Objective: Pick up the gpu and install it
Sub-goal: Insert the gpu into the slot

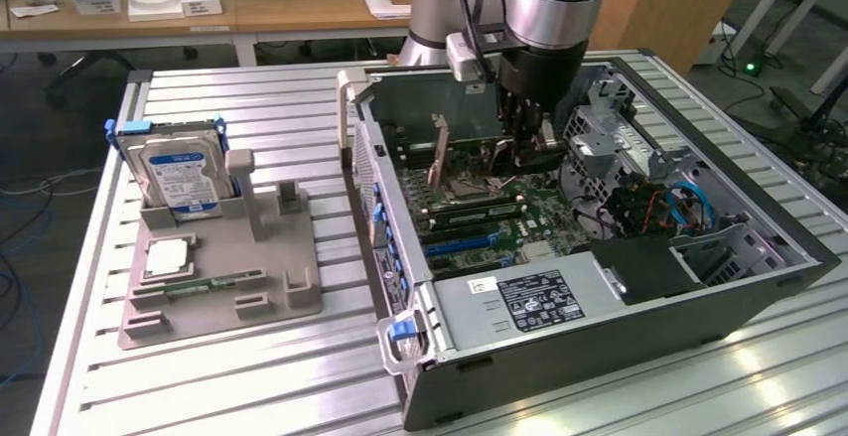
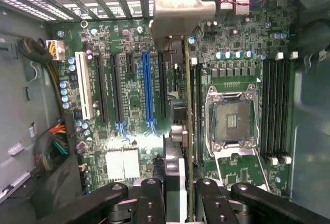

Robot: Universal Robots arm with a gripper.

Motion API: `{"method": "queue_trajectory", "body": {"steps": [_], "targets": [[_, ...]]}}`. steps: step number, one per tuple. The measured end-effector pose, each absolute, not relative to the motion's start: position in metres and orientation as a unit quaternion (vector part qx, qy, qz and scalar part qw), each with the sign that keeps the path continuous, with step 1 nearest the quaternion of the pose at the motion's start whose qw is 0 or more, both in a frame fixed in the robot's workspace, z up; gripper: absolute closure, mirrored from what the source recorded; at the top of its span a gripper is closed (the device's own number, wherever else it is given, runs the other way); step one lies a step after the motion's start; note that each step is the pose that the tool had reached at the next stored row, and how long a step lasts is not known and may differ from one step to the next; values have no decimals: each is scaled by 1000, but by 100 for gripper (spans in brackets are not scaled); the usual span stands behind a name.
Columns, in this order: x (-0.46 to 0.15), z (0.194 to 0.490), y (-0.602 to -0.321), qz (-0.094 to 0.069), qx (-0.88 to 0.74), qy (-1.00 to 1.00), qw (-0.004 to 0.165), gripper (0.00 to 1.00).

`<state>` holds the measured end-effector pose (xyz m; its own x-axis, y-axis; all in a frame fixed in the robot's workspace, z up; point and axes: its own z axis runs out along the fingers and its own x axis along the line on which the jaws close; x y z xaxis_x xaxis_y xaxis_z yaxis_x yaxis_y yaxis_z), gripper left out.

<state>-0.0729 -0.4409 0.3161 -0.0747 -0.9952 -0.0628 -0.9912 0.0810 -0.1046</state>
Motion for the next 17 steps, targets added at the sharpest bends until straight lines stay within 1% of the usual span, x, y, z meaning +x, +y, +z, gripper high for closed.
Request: {"method": "queue_trajectory", "body": {"steps": [5, 11, 12, 17], "targets": [[-73, 311, -443, -15, -677, 733, 54, 72], [-73, 300, -444, -15, -677, 733, 54, 72], [-74, 294, -446, -15, -677, 734, 53, 72], [-75, 289, -446, -12, -678, 734, 45, 72]]}}
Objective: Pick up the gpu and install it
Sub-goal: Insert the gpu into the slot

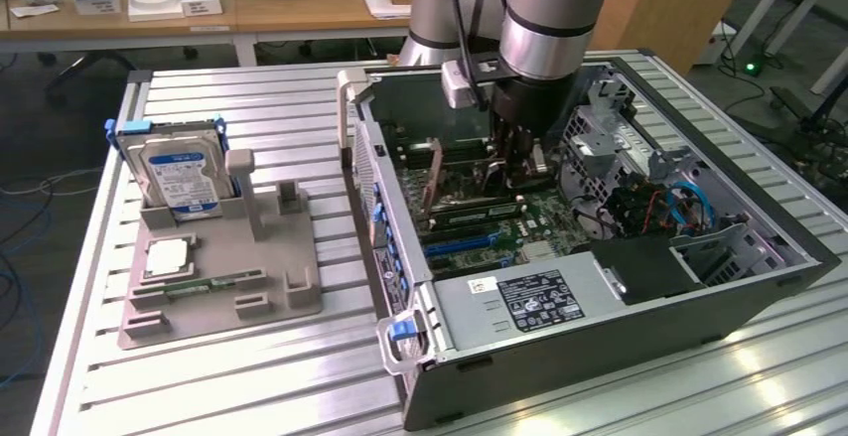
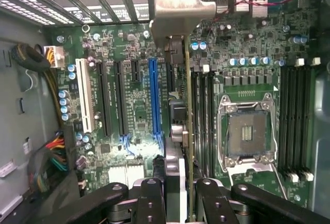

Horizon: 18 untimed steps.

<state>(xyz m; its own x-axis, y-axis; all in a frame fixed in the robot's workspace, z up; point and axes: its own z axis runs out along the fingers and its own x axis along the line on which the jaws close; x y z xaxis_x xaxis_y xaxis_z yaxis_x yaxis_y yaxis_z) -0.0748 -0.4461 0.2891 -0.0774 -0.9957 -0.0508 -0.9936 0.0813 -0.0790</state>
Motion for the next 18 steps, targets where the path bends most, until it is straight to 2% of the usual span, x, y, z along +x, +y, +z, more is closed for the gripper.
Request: {"method": "queue_trajectory", "body": {"steps": [18], "targets": [[-88, 268, -448, -12, -678, 733, 49, 72]]}}
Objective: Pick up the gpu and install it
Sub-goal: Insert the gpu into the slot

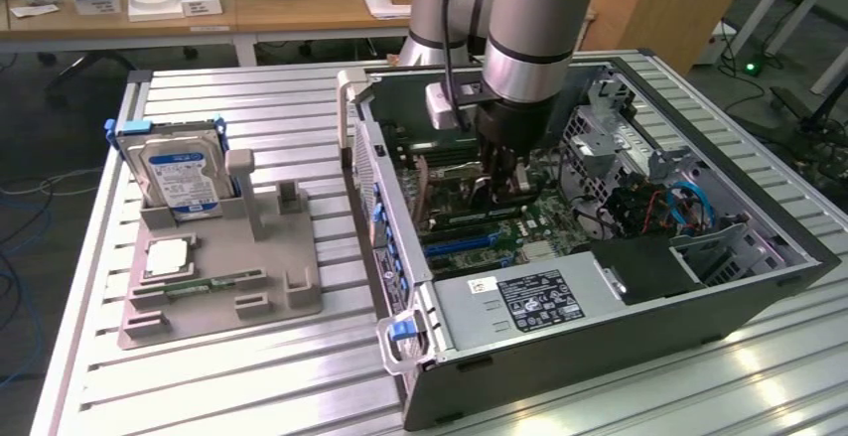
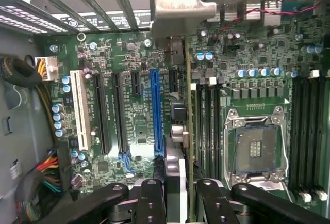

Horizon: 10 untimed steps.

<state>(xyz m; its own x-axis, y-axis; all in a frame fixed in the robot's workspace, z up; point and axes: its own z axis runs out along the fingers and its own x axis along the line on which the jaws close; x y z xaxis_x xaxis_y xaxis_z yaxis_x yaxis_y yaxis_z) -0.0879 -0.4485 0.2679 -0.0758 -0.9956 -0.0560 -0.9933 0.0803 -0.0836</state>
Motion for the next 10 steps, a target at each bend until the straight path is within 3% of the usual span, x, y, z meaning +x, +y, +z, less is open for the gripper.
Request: {"method": "queue_trajectory", "body": {"steps": [10], "targets": [[-90, 261, -454, -12, -679, 733, 50, 72]]}}
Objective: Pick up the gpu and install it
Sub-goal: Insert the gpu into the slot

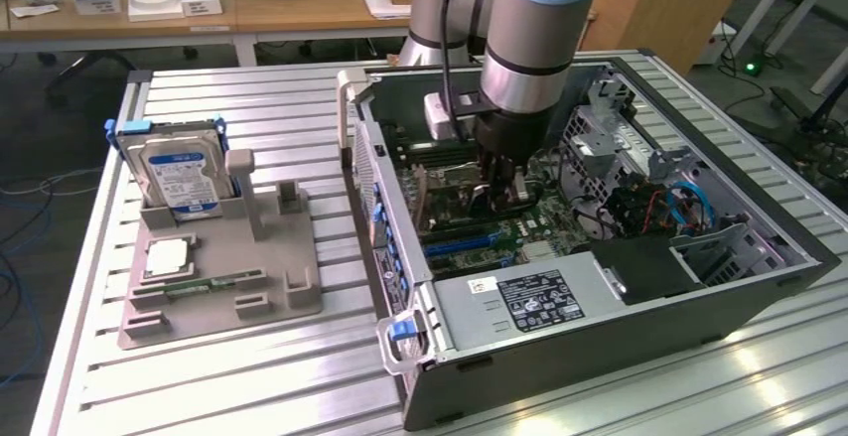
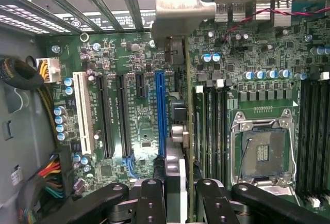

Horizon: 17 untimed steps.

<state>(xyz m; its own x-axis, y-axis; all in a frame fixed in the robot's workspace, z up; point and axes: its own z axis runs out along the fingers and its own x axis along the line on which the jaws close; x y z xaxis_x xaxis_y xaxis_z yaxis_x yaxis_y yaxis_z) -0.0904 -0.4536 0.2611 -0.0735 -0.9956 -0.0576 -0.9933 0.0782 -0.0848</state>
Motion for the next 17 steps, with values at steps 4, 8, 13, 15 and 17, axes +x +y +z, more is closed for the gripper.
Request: {"method": "queue_trajectory", "body": {"steps": [4, 8, 13, 15, 17], "targets": [[-91, 260, -456, -12, -679, 732, 50, 72], [-91, 260, -461, -12, -679, 732, 50, 72], [-91, 258, -463, -12, -679, 732, 51, 72], [-93, 258, -463, -12, -679, 732, 51, 72], [-95, 257, -463, -12, -679, 732, 51, 72]]}}
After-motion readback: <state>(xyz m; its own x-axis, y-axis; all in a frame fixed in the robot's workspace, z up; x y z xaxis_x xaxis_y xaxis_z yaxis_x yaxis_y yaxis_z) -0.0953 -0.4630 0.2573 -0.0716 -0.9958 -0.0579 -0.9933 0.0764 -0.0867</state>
